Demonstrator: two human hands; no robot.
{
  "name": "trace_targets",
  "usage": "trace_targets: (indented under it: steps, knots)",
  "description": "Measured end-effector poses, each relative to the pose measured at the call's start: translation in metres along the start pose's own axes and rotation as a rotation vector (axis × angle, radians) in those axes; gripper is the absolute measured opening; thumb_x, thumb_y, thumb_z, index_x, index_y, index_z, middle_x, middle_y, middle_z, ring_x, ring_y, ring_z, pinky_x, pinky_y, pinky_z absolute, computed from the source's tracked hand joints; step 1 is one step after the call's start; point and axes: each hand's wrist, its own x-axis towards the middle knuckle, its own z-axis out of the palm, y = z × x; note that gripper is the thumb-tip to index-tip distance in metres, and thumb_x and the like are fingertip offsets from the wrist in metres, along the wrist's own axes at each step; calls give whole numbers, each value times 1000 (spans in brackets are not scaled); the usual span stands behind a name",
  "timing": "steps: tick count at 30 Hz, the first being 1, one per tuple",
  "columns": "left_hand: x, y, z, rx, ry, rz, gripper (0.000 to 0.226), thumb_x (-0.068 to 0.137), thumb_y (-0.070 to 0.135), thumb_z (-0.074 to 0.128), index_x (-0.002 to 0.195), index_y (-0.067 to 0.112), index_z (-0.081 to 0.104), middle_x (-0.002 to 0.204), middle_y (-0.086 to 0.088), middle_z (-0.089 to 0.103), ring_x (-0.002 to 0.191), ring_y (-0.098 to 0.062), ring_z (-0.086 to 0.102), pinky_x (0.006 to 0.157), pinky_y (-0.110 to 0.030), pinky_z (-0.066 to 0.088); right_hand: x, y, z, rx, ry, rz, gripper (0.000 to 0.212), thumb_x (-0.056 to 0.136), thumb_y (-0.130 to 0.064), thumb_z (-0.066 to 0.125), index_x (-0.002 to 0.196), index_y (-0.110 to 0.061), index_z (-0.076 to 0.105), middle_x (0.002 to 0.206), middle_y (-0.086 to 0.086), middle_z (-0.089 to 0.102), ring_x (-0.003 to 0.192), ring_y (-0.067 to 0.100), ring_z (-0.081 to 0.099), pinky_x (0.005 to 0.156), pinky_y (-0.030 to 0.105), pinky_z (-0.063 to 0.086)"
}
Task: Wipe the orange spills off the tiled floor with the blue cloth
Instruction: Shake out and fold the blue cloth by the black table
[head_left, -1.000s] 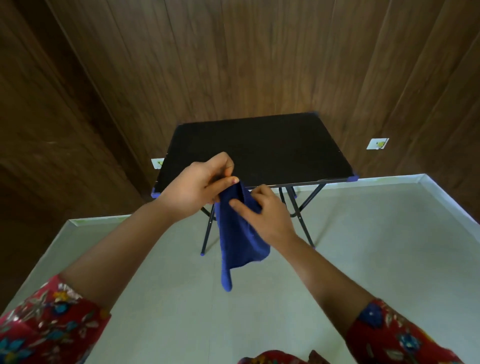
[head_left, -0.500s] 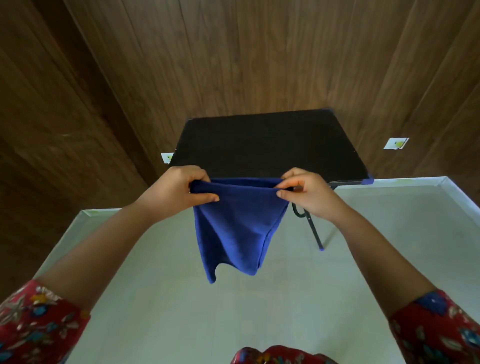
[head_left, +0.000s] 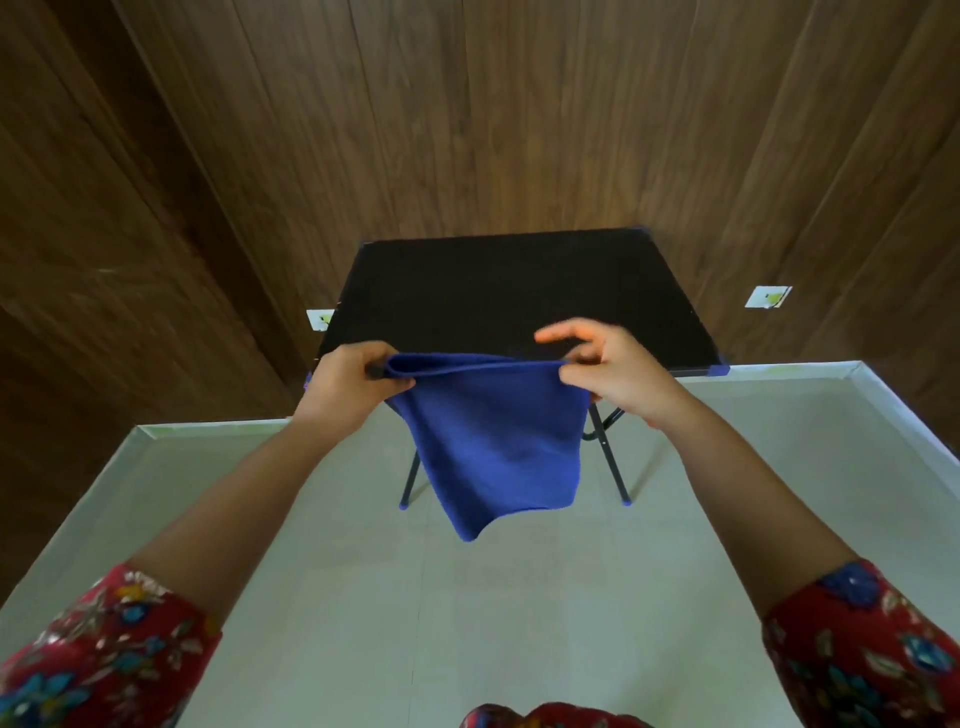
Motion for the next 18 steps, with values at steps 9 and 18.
trace_targets:
  steps: [9,18]
  knots:
    - [-61,25,87,-964,-276,-331,66,69,15,73,129,29,46,122,5,64,112,-6,61,91,-20,47,10,2,68,722,-79,336,34,93,9,40,97,-16,62,83,3,67,63,7,68,59,21,57]
    - [-62,29,78,-1125,-227,-715,22,83,8,48,96,6,65,100,-13,68,97,-28,61,86,-35,46,-5,19,69,455,341,235,31,101,-42,40,110,-25,64,91,1,69,81,16,67,77,32,53]
